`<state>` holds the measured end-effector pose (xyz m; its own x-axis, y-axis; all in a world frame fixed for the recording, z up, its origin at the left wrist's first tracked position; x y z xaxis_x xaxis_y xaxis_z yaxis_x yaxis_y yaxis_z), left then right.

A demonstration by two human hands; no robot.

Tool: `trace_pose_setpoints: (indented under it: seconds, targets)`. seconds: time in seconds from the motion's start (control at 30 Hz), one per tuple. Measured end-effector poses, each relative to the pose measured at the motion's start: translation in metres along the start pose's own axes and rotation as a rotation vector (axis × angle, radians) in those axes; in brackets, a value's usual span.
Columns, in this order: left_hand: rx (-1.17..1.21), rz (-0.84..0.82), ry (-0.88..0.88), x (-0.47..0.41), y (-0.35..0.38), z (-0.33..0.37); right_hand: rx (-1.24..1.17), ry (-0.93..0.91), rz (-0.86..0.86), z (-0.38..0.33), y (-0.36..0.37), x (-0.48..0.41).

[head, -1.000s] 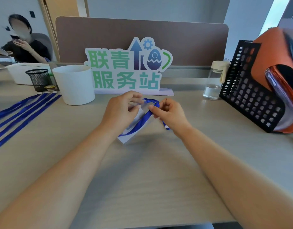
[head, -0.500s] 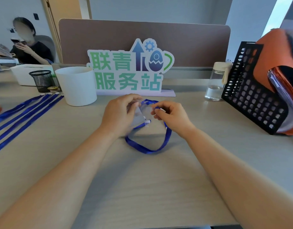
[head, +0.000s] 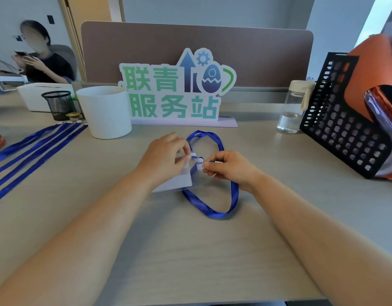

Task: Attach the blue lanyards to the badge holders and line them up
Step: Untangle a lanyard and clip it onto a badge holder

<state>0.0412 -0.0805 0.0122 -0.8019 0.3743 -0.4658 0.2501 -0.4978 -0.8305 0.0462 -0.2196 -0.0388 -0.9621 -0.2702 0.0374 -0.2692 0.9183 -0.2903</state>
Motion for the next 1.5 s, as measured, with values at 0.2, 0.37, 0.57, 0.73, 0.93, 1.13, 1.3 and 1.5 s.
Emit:
trace_pose_setpoints:
  seconds: [0.2,0.37,0.57,0.73,0.93,1.13,1.3,1.5]
  targets:
    - [0.047,-0.046,-0.017,0.004,0.011,0.008,-0.181,0.079,0.067,0.010,0.001,0.001]
    - [0.110,-0.118,-0.067,0.006,0.018,0.011,-0.342,0.138,0.050,0.016,0.007,0.000]
    - [0.171,-0.103,-0.201,0.007,0.018,0.001,-0.391,0.144,-0.033,0.017,0.012,0.000]
    - [0.174,-0.105,-0.240,0.008,0.017,0.001,-0.270,0.089,-0.012,0.013,0.009,0.000]
    - [0.216,-0.142,-0.276,0.010,0.018,0.001,-0.228,0.031,-0.001,0.010,0.009,0.000]
    - [0.280,-0.142,-0.340,0.012,0.018,-0.003,-0.243,0.031,-0.002,0.008,0.009,0.000]
    - [0.272,-0.195,-0.342,0.012,0.019,-0.001,-0.179,0.031,-0.021,0.008,0.010,0.002]
    - [0.286,-0.205,-0.376,0.013,0.020,-0.002,-0.160,0.010,-0.011,0.007,0.011,0.001]
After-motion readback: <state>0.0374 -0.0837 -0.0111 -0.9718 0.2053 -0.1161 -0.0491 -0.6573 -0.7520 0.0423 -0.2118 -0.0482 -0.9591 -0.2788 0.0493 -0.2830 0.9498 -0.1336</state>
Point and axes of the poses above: each hand's wrist, its own x-axis away from the middle knuckle, its own y-axis out of the palm, z = x × y, the point moved 8 cm from there along -x, towards the middle knuckle, and after that the axes turned 2 degrees about -z, right-handed, at the moved point
